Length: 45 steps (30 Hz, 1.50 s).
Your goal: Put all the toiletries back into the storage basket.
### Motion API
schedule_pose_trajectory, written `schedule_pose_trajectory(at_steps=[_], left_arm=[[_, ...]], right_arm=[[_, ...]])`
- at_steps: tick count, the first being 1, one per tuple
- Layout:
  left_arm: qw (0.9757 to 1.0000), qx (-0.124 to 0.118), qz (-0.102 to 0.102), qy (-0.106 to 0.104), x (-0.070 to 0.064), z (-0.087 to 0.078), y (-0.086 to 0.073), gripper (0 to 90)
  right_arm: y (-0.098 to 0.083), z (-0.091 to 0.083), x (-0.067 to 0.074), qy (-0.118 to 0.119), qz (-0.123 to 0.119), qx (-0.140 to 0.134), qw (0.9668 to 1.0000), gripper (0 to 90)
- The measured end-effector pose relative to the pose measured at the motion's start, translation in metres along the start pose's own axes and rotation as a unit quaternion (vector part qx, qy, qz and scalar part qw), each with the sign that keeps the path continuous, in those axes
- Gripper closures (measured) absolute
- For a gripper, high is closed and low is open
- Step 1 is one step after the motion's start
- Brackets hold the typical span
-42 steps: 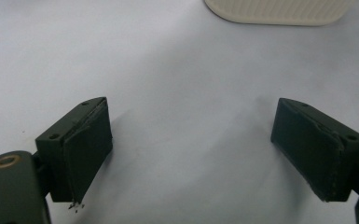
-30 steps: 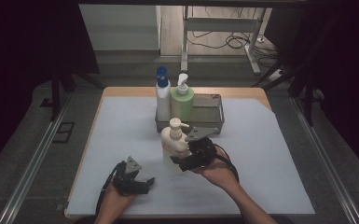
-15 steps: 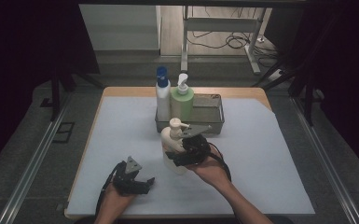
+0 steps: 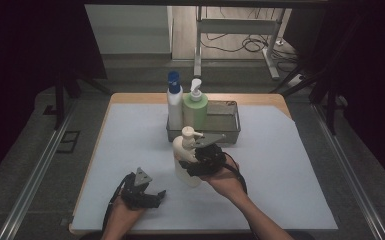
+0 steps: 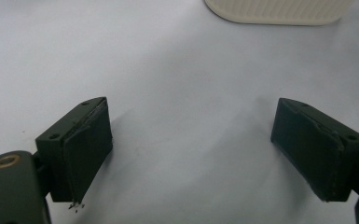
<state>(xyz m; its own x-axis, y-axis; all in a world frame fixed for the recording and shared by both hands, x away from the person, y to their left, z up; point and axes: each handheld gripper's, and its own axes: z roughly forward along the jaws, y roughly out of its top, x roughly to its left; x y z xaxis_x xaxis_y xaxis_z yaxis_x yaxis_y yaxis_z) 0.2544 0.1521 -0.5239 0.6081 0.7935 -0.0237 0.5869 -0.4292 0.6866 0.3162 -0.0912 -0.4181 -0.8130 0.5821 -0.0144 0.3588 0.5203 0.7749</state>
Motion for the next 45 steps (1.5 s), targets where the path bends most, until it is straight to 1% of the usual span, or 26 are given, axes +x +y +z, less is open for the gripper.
schedule_pose_trajectory(at_steps=[6, 7, 9, 20, 29, 34, 41, 45], left_arm=[[1.0000, -0.002, -0.002, 0.000, 0.000, 0.000, 0.000, 12.2], [1.0000, 0.000, 0.000, 0.000, 0.000, 0.000, 0.000, 12.2], [1.0000, -0.002, -0.002, 0.000, 0.000, 0.000, 0.000, 12.1], [1.0000, -0.002, -0.002, 0.000, 0.000, 0.000, 0.000, 12.2], [1.0000, -0.003, -0.003, -0.001, 0.000, 0.000, 0.000, 12.2], [1.0000, -0.003, -0.002, -0.001, 0.000, 0.000, 0.000, 12.2], [1.0000, -0.003, -0.002, -0.001, 0.000, 0.000, 0.000, 12.1], [1.0000, -0.003, -0.002, -0.001, 0.000, 0.000, 0.000, 12.2]], right_arm=[[0.003, -0.002, 0.000, 0.009, -0.010, 0.010, 0.9999, 36.0], [0.003, -0.003, 0.000, 0.011, -0.012, 0.012, 0.9998, 36.1], [0.003, -0.003, 0.001, 0.011, -0.014, 0.013, 0.9998, 36.2], [0.007, -0.016, -0.005, 0.017, -0.009, 0.018, 0.9996, 36.6], [0.010, -0.031, -0.013, 0.018, -0.001, 0.011, 0.9998, 36.8], [0.014, -0.040, -0.017, 0.016, -0.001, 0.008, 0.9998, 36.8], [0.018, -0.049, -0.022, 0.011, 0.008, -0.002, 0.9999, 36.9], [0.021, -0.054, -0.026, 0.008, 0.008, -0.004, 0.9999, 36.9]])
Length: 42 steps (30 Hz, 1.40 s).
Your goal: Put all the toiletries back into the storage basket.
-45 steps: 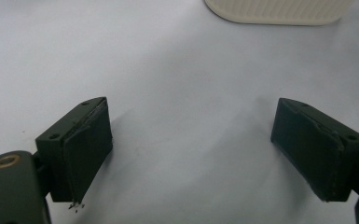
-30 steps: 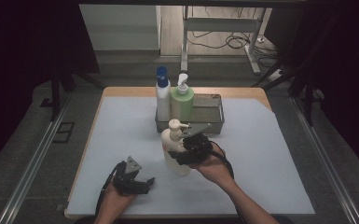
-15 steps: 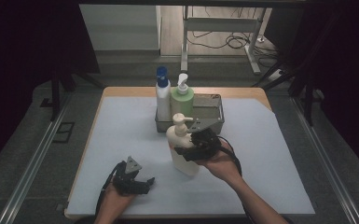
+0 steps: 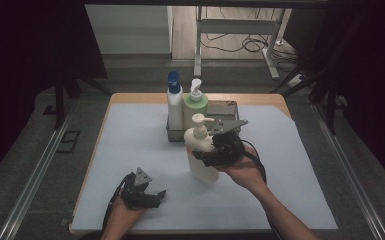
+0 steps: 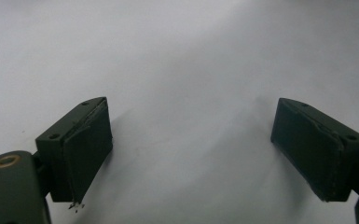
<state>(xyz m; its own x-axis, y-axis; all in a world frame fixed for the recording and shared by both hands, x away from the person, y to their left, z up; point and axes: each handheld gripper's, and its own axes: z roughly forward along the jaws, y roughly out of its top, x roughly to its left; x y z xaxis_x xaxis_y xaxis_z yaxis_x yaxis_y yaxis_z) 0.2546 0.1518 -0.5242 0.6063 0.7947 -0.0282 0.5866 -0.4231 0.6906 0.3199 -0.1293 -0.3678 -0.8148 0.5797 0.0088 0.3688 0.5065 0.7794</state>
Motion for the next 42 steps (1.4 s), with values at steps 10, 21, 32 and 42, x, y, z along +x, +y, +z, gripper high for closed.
schedule_pose_trajectory(at_steps=[10, 21, 32, 42], left_arm=[[1.0000, 0.001, 0.000, 0.000, 0.000, 0.000, 0.000, 12.2], [1.0000, 0.001, 0.000, -0.001, 0.000, 0.000, 0.000, 12.2], [1.0000, 0.001, 0.000, -0.001, 0.000, 0.000, 0.000, 12.2], [1.0000, 0.002, 0.000, -0.001, 0.000, 0.000, 0.000, 12.2]], right_arm=[[0.006, -0.014, -0.012, -0.011, 0.007, -0.001, 0.9999, 36.8], [0.011, -0.027, -0.025, -0.023, 0.015, -0.008, 0.9996, 36.8], [0.017, -0.038, -0.037, -0.036, 0.022, -0.013, 0.9990, 36.8], [0.023, -0.045, -0.051, -0.049, 0.030, -0.020, 0.9981, 36.8]])
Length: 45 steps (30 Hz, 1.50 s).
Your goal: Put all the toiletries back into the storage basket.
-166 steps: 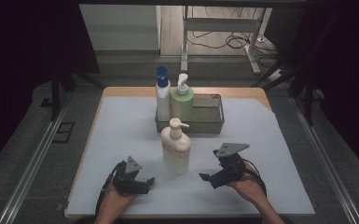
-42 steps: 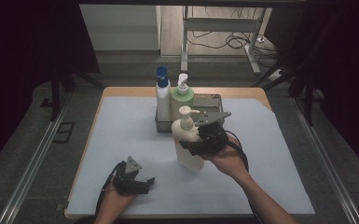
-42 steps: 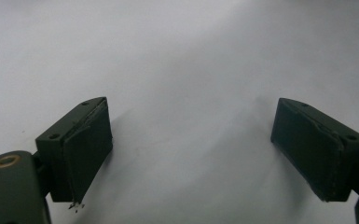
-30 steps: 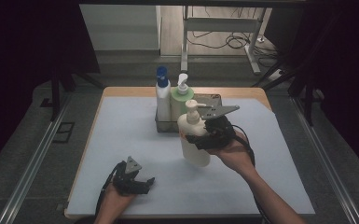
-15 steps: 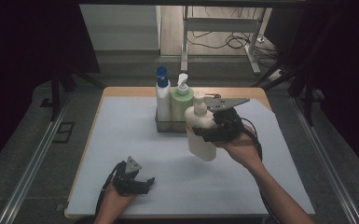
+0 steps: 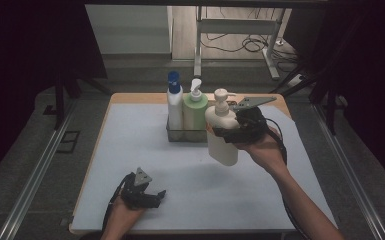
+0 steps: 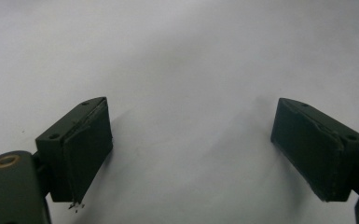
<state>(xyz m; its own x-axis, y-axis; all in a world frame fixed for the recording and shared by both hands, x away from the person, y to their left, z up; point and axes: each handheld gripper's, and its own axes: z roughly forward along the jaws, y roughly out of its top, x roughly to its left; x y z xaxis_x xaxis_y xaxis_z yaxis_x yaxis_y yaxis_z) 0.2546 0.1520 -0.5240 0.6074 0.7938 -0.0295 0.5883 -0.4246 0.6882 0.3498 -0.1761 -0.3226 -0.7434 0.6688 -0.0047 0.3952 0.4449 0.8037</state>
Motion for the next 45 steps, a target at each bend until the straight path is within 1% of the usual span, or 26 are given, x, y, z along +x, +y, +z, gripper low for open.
schedule_pose_trajectory(at_steps=[15, 22, 31, 42, 45], left_arm=[[1.0000, 0.000, 0.000, 0.000, 0.000, 0.000, 0.000, 12.1], [1.0000, 0.000, 0.000, 0.000, 0.000, 0.000, 0.000, 12.2], [1.0000, 0.000, 0.000, 0.000, 0.000, 0.000, 0.000, 12.1], [1.0000, -0.001, -0.001, 0.000, 0.000, 0.000, 0.000, 12.1], [1.0000, -0.001, -0.001, 0.000, 0.000, 0.000, 0.000, 12.2]], right_arm=[[0.012, -0.001, -0.017, -0.025, 0.013, -0.008, 0.9996, 36.8], [0.022, 0.000, -0.026, -0.038, 0.018, -0.014, 0.9990, 36.8], [0.032, 0.008, -0.035, -0.054, 0.025, -0.016, 0.9981, 36.8], [0.039, 0.018, -0.050, -0.067, 0.038, -0.017, 0.9969, 36.8], [0.041, 0.021, -0.053, -0.071, 0.038, -0.018, 0.9966, 36.8]])
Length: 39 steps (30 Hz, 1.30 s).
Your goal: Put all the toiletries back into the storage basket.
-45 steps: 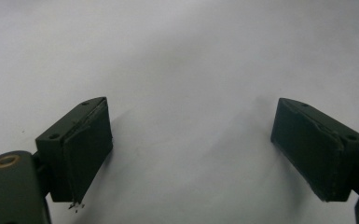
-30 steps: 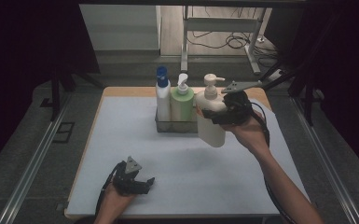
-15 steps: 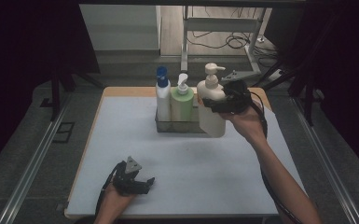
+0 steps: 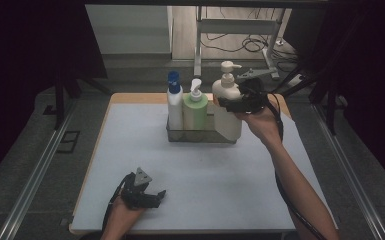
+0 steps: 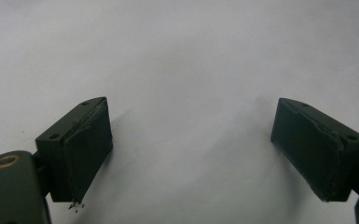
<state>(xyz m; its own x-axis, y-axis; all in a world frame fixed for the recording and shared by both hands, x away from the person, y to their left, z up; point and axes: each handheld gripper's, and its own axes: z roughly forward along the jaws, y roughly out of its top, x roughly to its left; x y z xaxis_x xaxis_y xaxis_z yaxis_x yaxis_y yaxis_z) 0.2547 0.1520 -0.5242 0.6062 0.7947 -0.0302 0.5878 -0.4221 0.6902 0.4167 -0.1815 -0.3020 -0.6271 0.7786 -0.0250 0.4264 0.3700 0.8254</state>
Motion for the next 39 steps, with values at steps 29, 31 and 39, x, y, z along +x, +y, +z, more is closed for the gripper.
schedule_pose_trajectory(at_steps=[29, 31, 39], left_arm=[[1.0000, 0.002, 0.002, 0.000, 0.000, 0.000, 0.000, 12.1], [1.0000, 0.001, 0.001, 0.000, 0.000, 0.000, 0.000, 12.2], [1.0000, 0.001, 0.001, 0.000, 0.000, 0.000, 0.000, 12.1]], right_arm=[[0.008, 0.037, -0.025, -0.030, 0.018, -0.012, 0.9993, 36.8], [0.008, 0.040, -0.026, -0.032, 0.019, -0.013, 0.9992, 36.8], [0.009, 0.050, -0.029, -0.039, 0.020, -0.015, 0.9989, 36.8]])
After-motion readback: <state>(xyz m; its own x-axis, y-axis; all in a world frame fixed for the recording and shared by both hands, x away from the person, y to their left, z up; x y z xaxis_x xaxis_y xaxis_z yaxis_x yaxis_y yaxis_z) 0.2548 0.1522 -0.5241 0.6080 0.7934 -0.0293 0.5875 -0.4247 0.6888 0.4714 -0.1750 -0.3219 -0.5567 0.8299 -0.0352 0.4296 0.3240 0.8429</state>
